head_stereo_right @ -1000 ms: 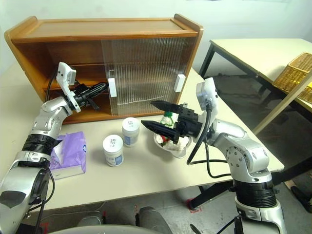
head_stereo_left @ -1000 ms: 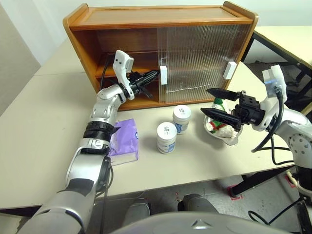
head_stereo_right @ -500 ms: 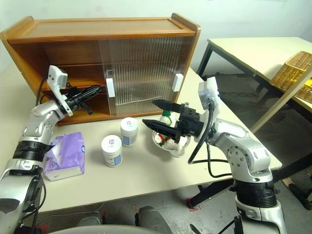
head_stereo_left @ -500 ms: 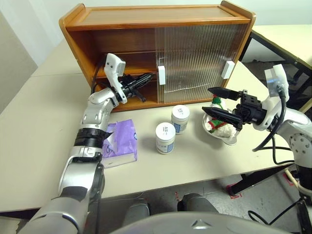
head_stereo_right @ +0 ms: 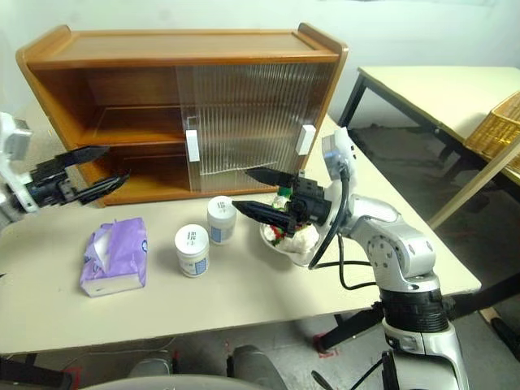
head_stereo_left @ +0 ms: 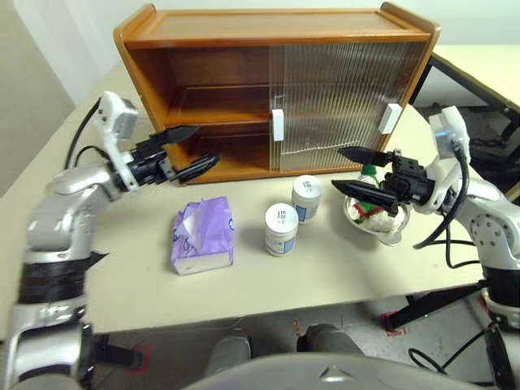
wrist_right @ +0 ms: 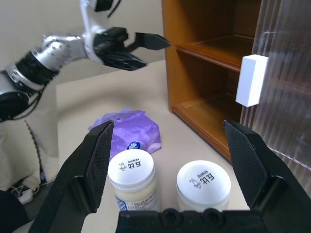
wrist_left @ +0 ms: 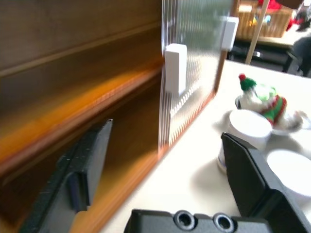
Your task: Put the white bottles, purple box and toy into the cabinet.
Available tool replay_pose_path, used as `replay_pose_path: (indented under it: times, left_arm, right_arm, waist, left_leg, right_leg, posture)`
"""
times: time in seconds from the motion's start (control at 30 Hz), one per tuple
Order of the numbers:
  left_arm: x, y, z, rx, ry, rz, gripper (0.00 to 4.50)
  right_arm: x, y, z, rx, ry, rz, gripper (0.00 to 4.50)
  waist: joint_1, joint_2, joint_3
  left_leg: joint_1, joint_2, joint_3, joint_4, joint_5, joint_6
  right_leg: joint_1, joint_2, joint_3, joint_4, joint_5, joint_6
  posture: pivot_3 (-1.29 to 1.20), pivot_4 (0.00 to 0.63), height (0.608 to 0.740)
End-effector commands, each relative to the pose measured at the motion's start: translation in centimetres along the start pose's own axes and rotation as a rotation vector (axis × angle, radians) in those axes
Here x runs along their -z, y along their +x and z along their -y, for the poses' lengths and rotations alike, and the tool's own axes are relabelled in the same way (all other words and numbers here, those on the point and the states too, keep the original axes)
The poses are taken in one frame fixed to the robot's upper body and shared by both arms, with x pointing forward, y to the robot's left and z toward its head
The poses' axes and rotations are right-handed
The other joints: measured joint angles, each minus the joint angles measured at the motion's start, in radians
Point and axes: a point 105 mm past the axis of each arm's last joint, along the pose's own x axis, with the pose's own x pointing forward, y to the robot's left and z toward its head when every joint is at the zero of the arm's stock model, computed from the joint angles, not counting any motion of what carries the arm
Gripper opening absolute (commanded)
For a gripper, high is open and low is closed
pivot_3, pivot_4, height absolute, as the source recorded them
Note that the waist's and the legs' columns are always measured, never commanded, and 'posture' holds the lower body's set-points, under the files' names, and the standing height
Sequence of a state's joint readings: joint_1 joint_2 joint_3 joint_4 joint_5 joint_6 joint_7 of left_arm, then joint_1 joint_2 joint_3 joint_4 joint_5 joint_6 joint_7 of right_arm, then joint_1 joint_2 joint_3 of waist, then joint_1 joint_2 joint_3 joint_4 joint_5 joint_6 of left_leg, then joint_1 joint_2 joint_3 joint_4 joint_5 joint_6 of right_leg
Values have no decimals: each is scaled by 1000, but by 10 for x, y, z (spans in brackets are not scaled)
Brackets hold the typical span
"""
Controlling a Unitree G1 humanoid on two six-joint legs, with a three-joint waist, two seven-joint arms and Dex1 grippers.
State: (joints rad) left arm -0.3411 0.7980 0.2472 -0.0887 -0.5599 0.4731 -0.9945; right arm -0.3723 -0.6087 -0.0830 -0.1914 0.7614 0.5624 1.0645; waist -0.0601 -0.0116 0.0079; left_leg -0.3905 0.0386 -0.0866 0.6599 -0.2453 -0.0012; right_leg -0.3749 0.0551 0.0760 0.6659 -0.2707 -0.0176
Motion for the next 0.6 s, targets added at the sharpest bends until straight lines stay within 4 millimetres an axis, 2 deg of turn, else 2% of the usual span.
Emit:
replay_pose_path:
  times: [0.03, 0.17, 0.3, 0.43, 0.6]
  left_arm:
    - [1, -14, 11, 90, -2, -84, 4482]
    - [8, -32, 21, 179, -19, -201, 4482]
    - [11, -39, 28, 235, -30, -258, 4482]
    - [19, -52, 61, 418, -84, -381, 4482]
    - [35, -66, 77, 528, -50, -530, 4482]
  right_arm:
    - [2, 3, 1, -15, -7, -16, 4500]
    - [1, 6, 2, -24, -8, -19, 4500]
    - [0, 7, 3, -27, -9, -19, 4500]
    - [-2, 10, 1, -33, -9, -24, 4500]
    - [-4, 13, 1, -34, -8, -27, 4500]
  waist:
    - [7, 0, 0]
    - [10, 1, 0]
    - [15, 1, 0]
    - [14, 1, -1]
    - [14, 2, -1]
  left_leg:
    - [0, 0, 0, 0, 0, 0]
    - [-1, 2, 0, -2, -1, -1]
    - [-1, 4, -1, -4, -1, -2]
    - [-2, 4, -3, -5, -2, -4]
    - [-2, 7, -5, -6, -3, -5]
  right_leg:
    - [-1, 0, 0, 1, 0, -1]
    - [-5, 1, 1, 3, 1, -7]
    - [-9, 1, 2, 4, 1, -10]
    - [-12, 2, 16, 4, 2, -16]
    - [-16, 1, 22, 4, 3, -17]
  posture:
    - [-85, 0, 740]
    - [-76, 0, 740]
    - [-73, 0, 740]
    - [-73, 0, 740]
    - [-72, 0, 740]
